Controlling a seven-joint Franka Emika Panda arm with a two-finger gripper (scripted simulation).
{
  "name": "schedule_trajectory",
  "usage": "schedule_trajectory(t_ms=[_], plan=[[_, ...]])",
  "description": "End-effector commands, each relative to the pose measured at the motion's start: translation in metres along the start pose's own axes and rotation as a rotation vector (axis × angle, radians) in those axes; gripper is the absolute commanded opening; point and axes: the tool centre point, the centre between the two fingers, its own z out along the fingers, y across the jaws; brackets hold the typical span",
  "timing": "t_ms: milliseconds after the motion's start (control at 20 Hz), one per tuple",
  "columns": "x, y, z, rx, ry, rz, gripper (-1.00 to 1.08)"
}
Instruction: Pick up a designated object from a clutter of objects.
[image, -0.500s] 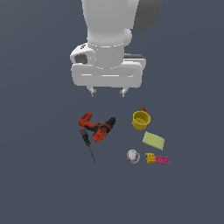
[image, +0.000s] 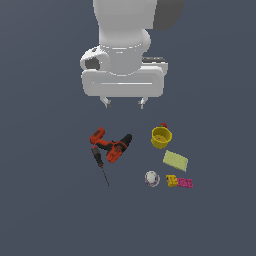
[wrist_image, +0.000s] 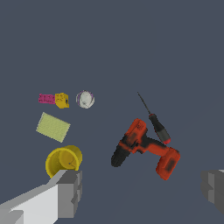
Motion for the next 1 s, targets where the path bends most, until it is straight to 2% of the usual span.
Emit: schedule_trajectory(t_ms=[0, 500, 950], plan=[[-0.001, -0.001, -0.003, 0.006, 0.001, 0.002, 1.0], [0.007, -0.004, 0.007, 0.0, -0.002, -0.049, 1.0], [0.032, -0.019, 0.045, -0.017, -0.014, -0.231, 1.0]])
